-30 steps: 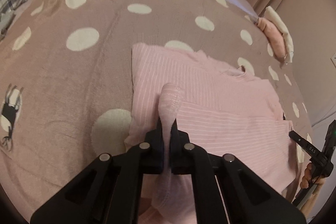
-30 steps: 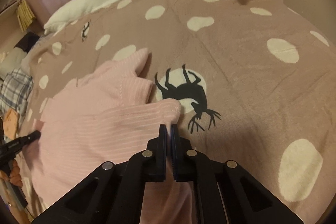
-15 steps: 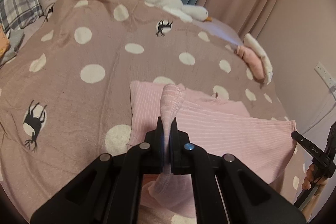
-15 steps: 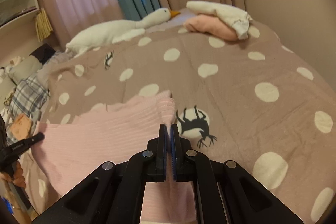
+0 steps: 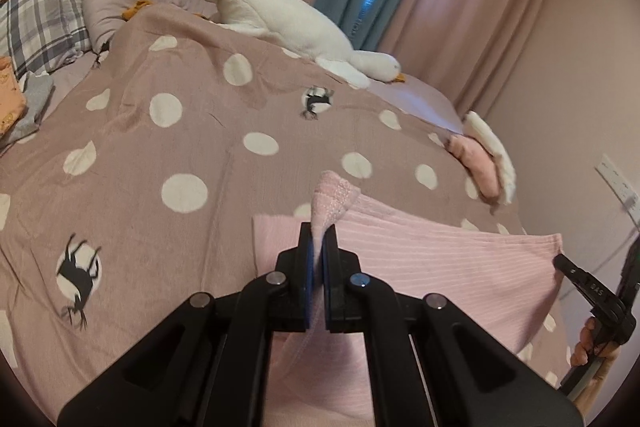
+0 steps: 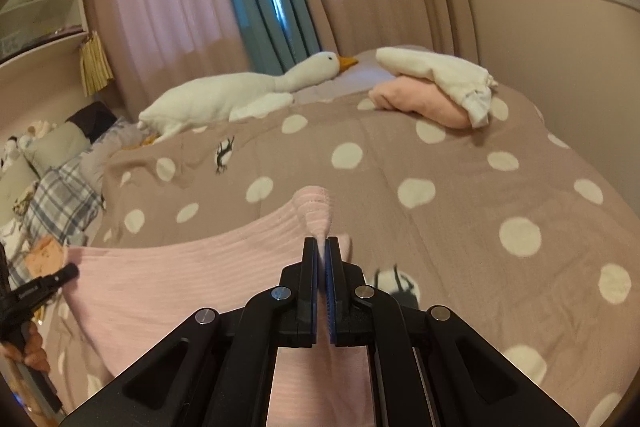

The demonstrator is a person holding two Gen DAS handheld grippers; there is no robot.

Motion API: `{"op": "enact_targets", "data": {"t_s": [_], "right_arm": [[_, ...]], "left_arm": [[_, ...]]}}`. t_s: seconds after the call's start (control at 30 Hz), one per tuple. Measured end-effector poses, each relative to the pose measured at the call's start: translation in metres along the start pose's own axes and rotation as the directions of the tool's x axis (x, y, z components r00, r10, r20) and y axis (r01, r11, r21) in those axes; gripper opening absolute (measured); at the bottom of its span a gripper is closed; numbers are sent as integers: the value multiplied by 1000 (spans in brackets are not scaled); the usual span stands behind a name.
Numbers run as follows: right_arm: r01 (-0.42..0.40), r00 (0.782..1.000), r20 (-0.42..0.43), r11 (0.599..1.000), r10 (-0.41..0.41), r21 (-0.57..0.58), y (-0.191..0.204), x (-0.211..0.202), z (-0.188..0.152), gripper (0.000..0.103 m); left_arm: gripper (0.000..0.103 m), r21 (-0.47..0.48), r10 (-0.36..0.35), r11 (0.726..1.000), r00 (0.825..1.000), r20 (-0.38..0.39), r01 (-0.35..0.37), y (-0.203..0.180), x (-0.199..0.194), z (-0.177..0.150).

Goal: Fold small clothes
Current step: 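Fold the hem over toward the collar with both tools holding it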

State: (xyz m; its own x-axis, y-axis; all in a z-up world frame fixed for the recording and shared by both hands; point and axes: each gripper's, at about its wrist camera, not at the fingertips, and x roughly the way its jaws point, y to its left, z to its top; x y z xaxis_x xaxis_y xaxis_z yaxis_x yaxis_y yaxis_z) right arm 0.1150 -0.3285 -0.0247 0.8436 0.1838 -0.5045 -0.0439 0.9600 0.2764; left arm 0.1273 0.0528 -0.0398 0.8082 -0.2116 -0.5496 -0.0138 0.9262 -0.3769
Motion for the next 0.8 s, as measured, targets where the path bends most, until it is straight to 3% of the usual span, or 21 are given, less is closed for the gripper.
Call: {"op": "enact_targets", "data": {"t_s": [0.17, 0.3, 0.4, 0.6, 0.8], "right_arm": [[10, 1000, -6, 1000, -10, 5, 6, 28, 16, 5], [24, 999, -37, 1000, -24, 3, 10, 62, 23, 5], [37, 997, -68, 999, -36, 14, 9, 87, 23, 5], [96, 987, -130, 995, -92, 19, 2, 129, 16, 5], [108, 971, -216, 994, -98, 31, -8, 166, 3, 5]], "left_arm": [[3, -19, 5, 1000, 1000, -15, -5, 2, 30, 21], [3, -23, 74, 997, 996, -52, -75, 9, 65, 33], [3, -42, 87, 995, 991, -98, -92, 19, 93, 36], [3, -32, 140, 988, 970, -200, -149, 31, 147, 25], [3, -29, 181, 980, 947, -264, -196, 43, 175, 11]]}}
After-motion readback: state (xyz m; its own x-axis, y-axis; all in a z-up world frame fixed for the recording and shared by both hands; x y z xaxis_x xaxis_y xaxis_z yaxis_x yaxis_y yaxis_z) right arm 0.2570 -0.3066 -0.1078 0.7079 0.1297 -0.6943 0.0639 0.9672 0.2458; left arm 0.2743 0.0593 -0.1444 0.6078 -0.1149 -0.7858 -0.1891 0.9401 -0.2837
